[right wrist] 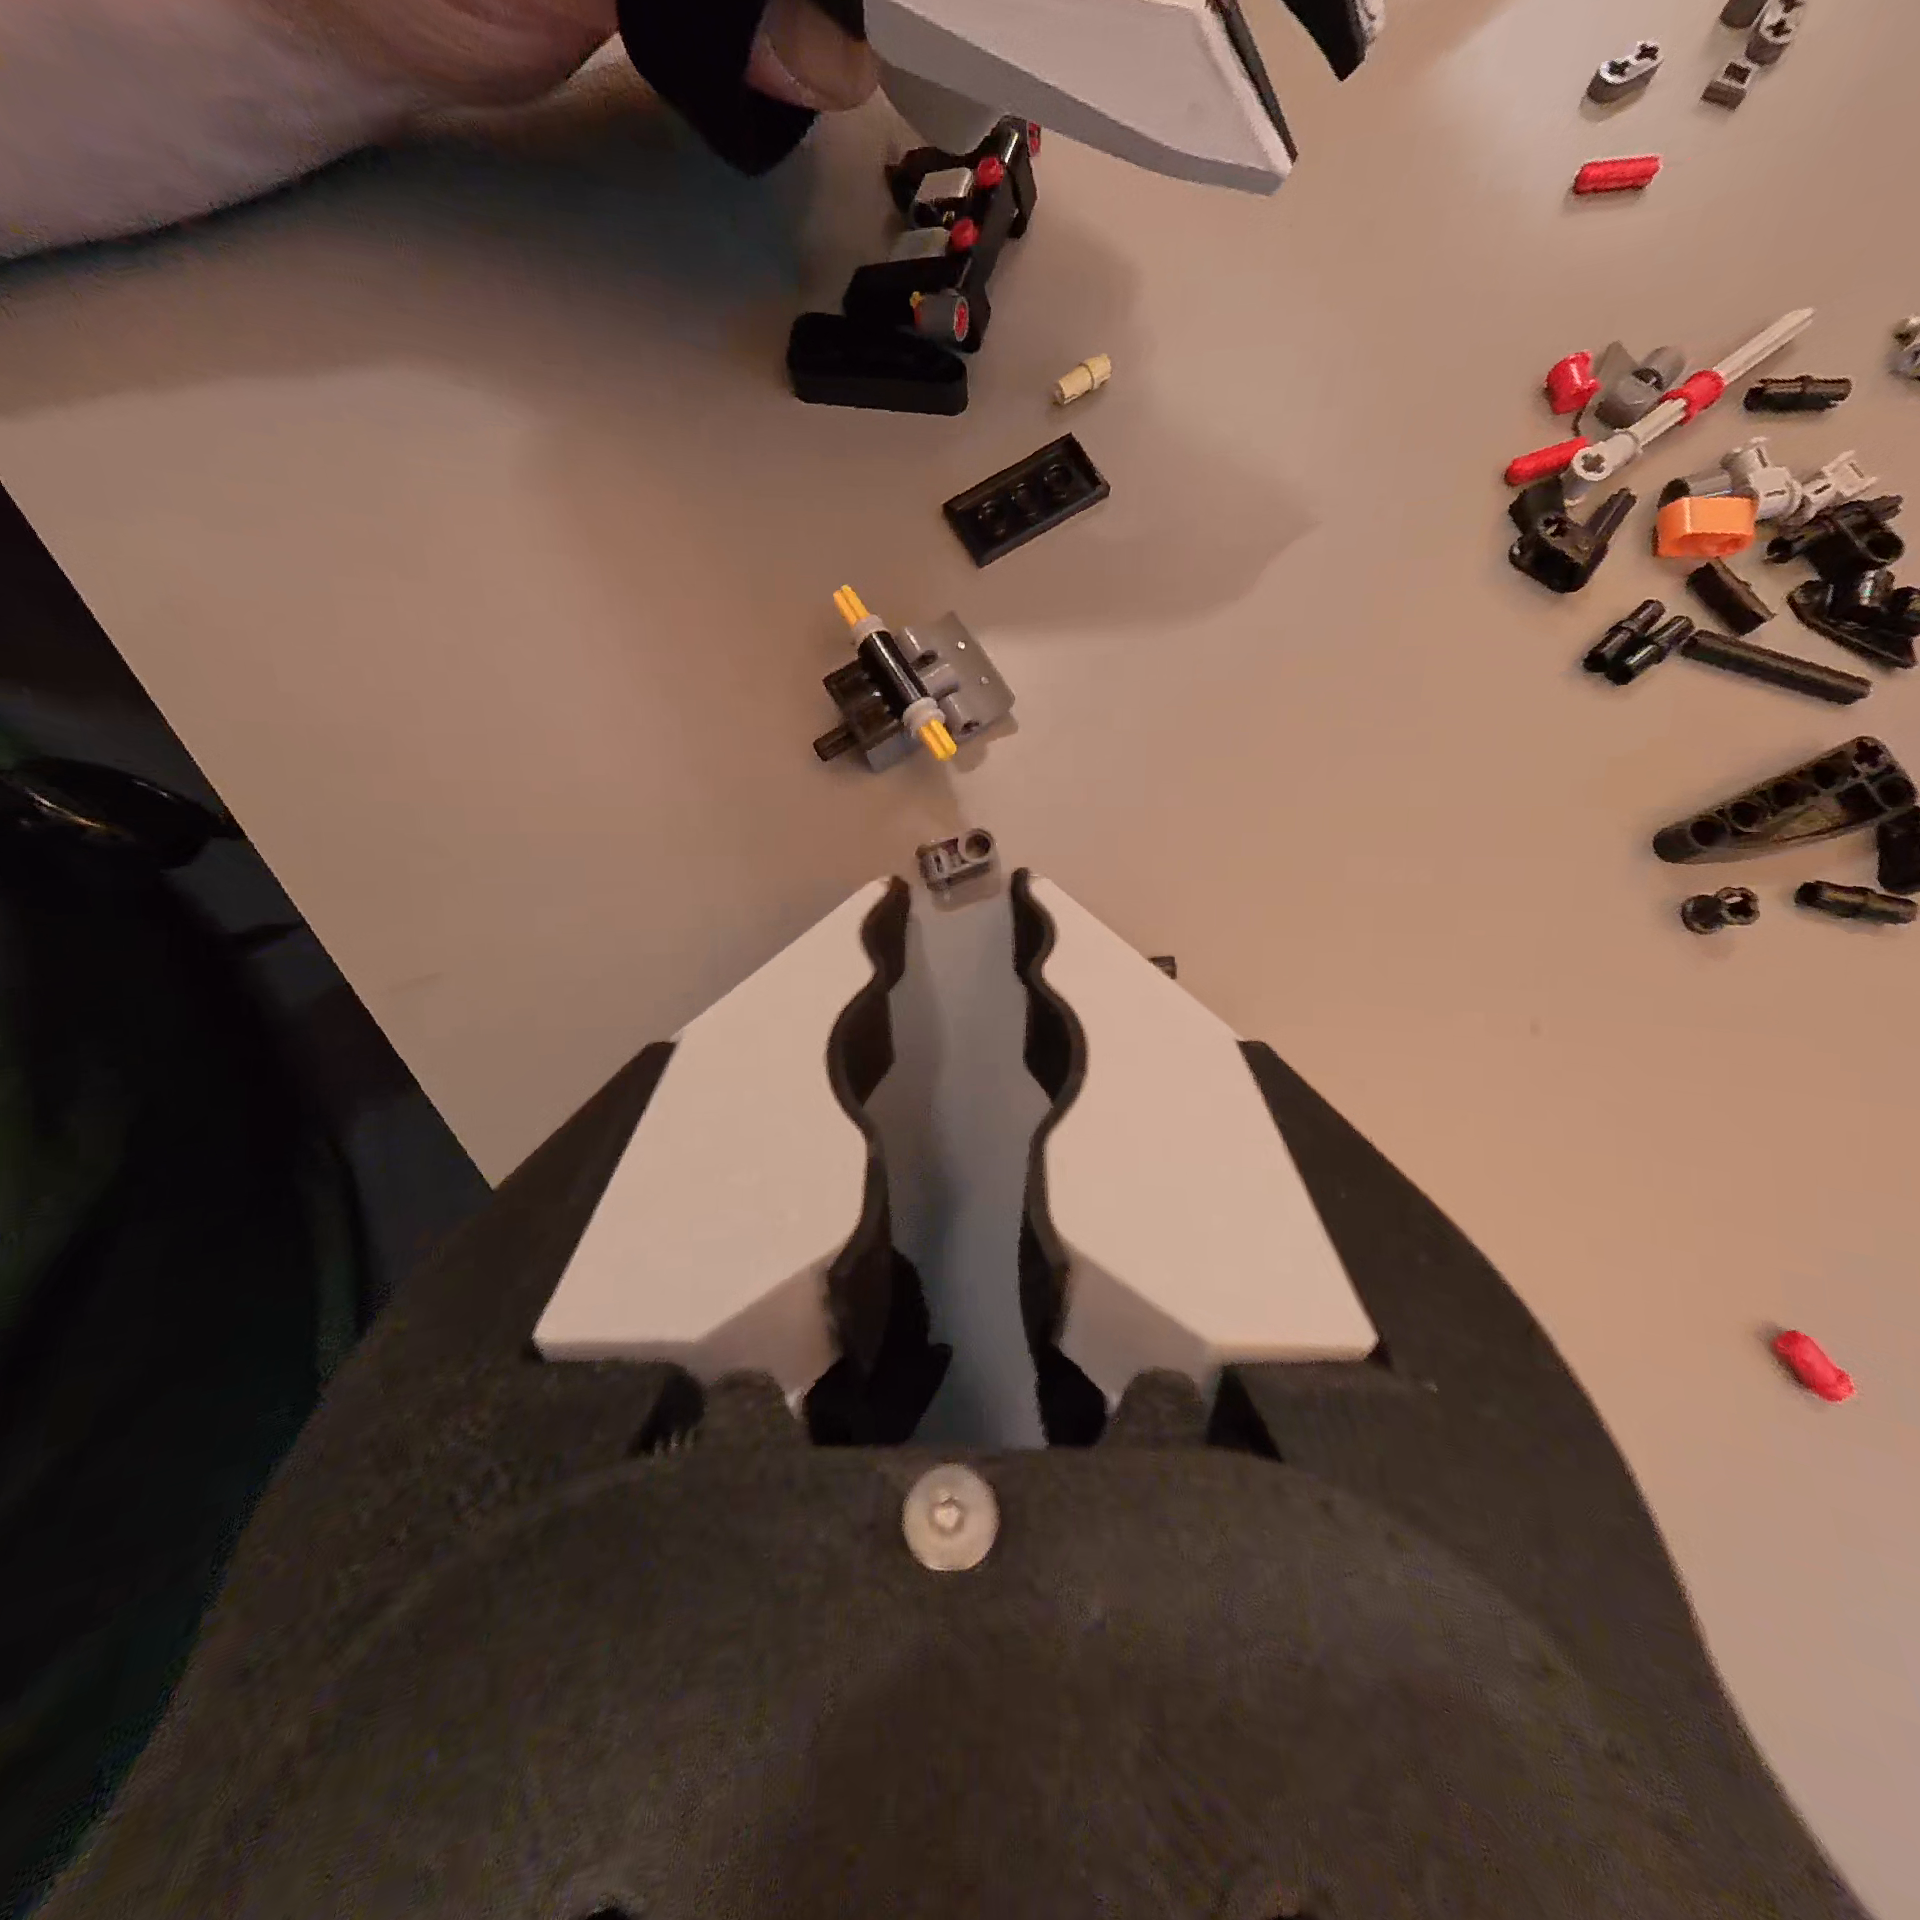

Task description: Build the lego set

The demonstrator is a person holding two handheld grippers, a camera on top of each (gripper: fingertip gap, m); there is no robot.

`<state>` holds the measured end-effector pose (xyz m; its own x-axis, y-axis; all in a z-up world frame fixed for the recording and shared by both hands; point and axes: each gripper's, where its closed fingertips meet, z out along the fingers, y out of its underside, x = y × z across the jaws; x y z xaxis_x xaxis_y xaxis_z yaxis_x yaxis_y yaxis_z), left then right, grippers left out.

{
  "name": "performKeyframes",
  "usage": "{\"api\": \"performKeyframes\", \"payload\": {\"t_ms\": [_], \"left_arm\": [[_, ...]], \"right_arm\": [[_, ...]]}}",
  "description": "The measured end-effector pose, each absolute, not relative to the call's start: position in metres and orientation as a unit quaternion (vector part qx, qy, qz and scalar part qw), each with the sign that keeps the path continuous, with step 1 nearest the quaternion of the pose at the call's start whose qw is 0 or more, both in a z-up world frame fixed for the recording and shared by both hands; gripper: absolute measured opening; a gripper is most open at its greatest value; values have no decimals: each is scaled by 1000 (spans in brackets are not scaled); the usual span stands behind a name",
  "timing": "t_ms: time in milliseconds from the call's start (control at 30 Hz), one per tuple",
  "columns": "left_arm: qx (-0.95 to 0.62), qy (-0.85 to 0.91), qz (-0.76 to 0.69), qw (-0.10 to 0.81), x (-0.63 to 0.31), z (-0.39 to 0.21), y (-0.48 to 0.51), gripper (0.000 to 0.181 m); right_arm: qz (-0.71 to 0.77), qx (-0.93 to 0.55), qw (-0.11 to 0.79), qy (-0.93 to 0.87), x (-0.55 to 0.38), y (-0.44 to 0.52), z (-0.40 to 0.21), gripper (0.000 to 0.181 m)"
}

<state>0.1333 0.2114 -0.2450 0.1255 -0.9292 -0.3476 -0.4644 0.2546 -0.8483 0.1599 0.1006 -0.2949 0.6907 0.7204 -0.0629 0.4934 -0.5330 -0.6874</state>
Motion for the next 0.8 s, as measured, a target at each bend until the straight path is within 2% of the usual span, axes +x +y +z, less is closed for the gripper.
{"api": "performKeyframes", "payload": {"t_ms": [67,333,467,567,667,800], "left_arm": [[-562,622,-232,493,134,-246,210,13],[-564,621,-231,492,133,-247,212,13],[-563,624,-229,491,134,-248,211,13],[-565,622,-229,492,133,-248,213,13],[-565,622,-229,492,133,-248,212,13],[-563,625,-229,490,133,-249,211,13]], "right_arm": [[178,-859,323,-356,158,100,-296,9],[197,-842,336,-374,150,94,-288,9],[199,-846,333,-366,152,101,-291,17],[176,-851,326,-372,150,104,-297,16],[175,-851,331,-368,149,106,-298,7],[186,-849,329,-368,147,104,-296,9]]}}
